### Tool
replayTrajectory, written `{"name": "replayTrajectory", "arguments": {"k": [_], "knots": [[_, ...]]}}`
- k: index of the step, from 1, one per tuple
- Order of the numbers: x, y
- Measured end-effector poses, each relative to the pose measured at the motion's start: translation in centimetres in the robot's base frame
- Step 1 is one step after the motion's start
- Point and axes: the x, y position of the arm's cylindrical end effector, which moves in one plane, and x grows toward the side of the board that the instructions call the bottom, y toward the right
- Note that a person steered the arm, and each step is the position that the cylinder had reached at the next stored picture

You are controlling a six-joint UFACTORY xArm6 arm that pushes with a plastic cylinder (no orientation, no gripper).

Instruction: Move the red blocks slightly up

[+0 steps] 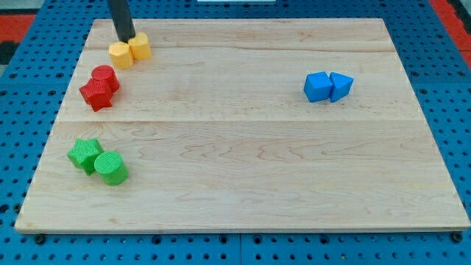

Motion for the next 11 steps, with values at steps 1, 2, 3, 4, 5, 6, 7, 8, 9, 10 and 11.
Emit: {"name": "replayTrajectory", "arguments": {"k": [1, 2, 3, 4, 5, 6, 7, 8, 9, 10, 11], "knots": [[2.4, -0.4], [1.8, -0.1], [0.9, -3.4], [6.3, -9.0], [9.9, -10.5], [13.9, -6.8], [17.9, -9.4], [17.4, -5.6], [15.8, -2.7], [13.3, -1.4], [12.0, 1.4]]}}
